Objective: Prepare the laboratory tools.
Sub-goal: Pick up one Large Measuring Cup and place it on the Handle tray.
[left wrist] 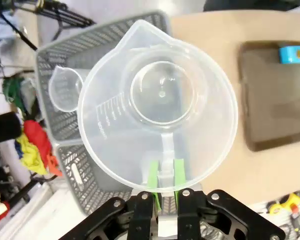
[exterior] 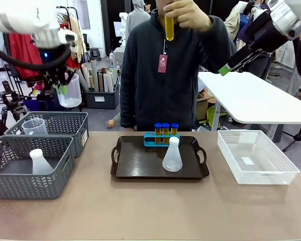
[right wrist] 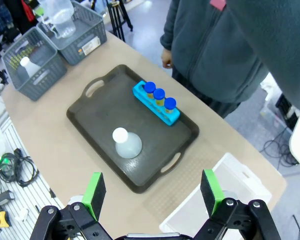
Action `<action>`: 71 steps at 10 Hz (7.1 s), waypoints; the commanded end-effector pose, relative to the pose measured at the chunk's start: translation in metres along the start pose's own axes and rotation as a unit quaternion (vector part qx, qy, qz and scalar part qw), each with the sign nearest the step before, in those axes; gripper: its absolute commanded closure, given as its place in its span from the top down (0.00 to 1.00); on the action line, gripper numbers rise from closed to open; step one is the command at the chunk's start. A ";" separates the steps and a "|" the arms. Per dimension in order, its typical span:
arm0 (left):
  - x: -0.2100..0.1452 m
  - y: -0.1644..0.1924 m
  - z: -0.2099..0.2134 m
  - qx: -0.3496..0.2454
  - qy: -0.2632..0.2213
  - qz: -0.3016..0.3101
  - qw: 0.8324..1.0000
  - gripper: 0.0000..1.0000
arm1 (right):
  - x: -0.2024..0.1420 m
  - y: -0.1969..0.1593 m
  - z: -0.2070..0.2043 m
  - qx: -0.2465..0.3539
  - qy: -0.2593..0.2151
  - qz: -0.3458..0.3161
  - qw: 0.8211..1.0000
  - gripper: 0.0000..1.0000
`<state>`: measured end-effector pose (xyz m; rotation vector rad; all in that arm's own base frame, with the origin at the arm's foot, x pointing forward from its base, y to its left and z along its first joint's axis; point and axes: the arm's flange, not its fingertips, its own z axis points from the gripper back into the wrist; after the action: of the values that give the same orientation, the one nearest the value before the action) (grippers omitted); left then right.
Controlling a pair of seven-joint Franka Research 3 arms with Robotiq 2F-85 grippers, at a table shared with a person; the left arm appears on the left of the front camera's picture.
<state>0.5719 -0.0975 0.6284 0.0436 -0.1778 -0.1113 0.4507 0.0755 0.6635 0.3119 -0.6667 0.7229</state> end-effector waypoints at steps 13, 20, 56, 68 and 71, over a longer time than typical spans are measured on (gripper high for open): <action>-0.040 -0.054 0.160 -0.032 -0.029 -0.214 0.976 0.00 | 0.001 0.000 0.001 0.004 -0.003 0.001 1.000 1.00; -0.043 -0.095 0.098 -0.024 0.000 -0.305 0.952 0.00 | 0.001 0.000 0.001 0.004 -0.003 0.001 1.000 1.00; -0.012 -0.166 -0.017 -0.040 0.060 -0.379 0.923 0.00 | 0.001 0.000 0.001 0.004 -0.003 0.001 1.000 1.00; -0.033 -0.222 -0.138 -0.053 0.023 -0.468 0.882 0.00 | 0.001 0.000 0.001 0.004 -0.003 0.001 1.000 1.00; -0.023 -0.232 -0.143 -0.047 0.033 -0.464 0.884 0.00 | 0.001 0.000 0.001 0.004 -0.003 0.001 1.000 1.00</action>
<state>0.5516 -0.3186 0.4695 -0.0125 -0.0632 -1.0679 0.4506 0.0760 0.6635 0.3114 -0.6665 0.7237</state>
